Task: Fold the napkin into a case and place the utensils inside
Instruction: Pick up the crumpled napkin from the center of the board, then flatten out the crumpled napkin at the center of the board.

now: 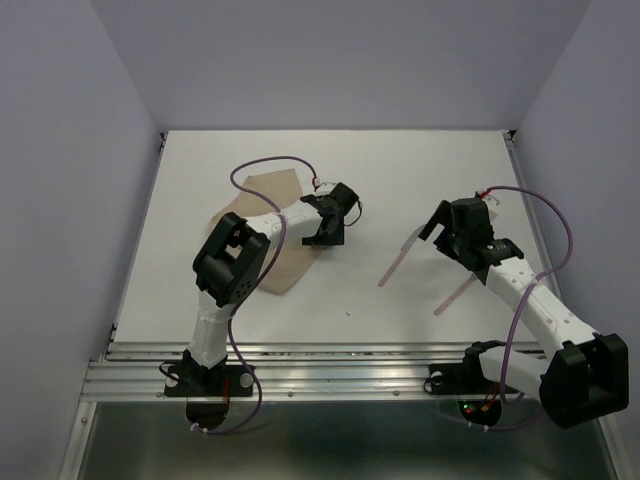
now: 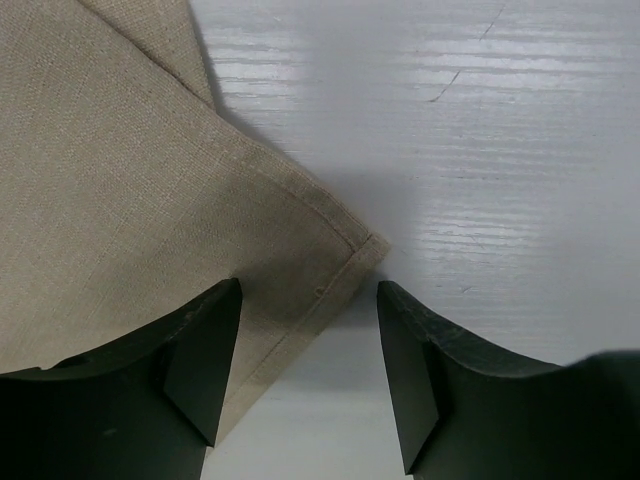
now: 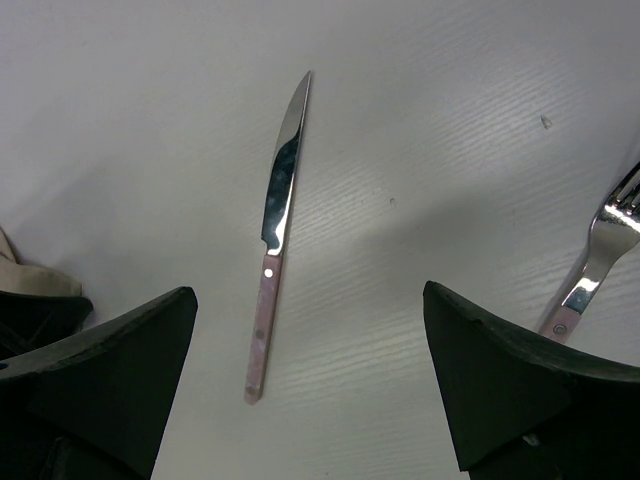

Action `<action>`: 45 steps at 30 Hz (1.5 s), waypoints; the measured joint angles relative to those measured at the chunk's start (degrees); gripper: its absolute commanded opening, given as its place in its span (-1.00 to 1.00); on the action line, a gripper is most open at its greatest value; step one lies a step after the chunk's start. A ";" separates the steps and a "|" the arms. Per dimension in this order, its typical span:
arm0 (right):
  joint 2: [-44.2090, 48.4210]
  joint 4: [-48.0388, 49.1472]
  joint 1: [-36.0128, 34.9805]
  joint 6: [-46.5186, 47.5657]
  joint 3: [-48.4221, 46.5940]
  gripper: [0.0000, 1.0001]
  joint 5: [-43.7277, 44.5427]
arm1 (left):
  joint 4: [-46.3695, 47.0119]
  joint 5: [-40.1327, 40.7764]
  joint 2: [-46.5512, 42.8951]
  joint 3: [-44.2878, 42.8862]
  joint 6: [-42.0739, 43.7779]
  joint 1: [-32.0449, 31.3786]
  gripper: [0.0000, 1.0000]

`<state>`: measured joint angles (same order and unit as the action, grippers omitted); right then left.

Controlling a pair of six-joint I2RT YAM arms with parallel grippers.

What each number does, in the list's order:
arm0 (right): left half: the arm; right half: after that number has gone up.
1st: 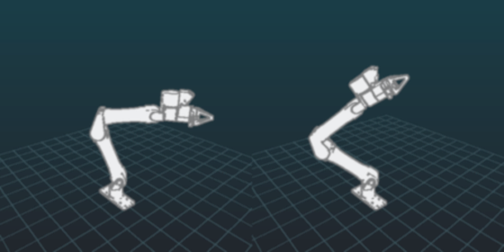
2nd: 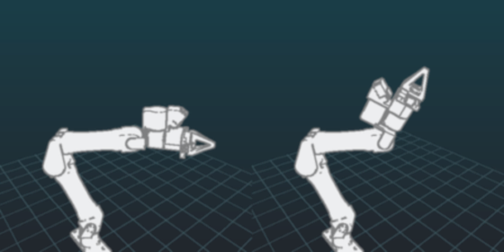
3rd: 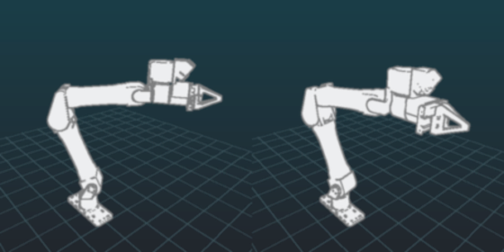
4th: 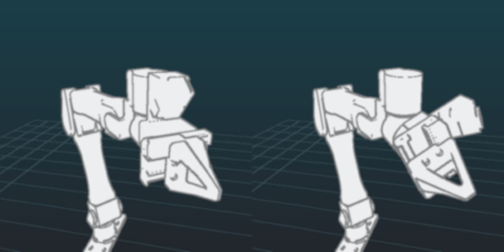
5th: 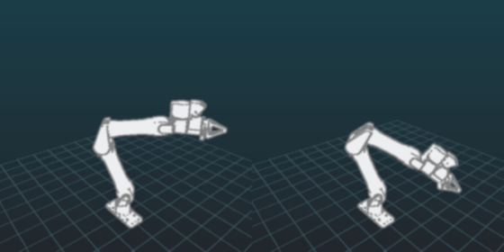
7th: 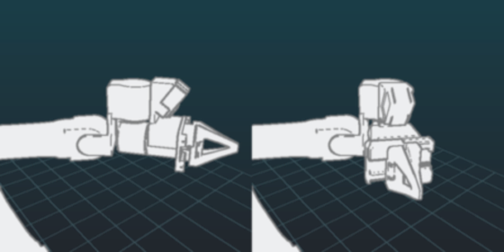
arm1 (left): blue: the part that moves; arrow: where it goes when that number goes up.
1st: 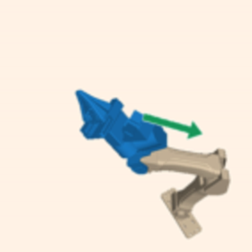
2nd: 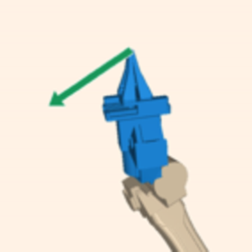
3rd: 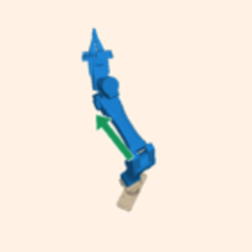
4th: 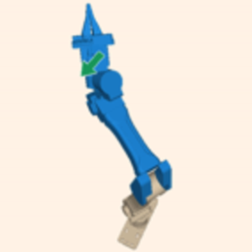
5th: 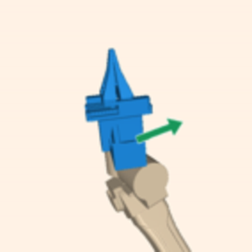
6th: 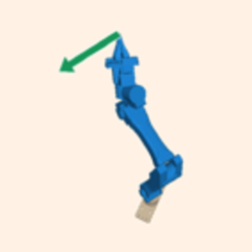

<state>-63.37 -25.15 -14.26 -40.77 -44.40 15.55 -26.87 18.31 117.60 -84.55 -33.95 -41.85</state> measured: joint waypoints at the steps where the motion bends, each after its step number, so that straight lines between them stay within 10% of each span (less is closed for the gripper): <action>1: 0.00 -0.02 0.00 -0.07 0.00 1.00 0.00 | 0.11 -0.33 0.04 0.00 0.00 0.13 0.28; 17: -0.31 -0.07 0.00 -0.61 0.00 1.00 -1.70 | 4.02 -1.38 0.70 0.00 2.25 0.35 -1.00; 45: -5.07 7.10 -4.76 0.00 1.90 1.00 -10.99 | 9.01 -43.60 -19.89 -10.36 7.93 13.68 -1.00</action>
<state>-68.45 -18.04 -19.03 -40.77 -42.50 4.56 -17.87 -25.30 97.71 -94.91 -26.02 -28.16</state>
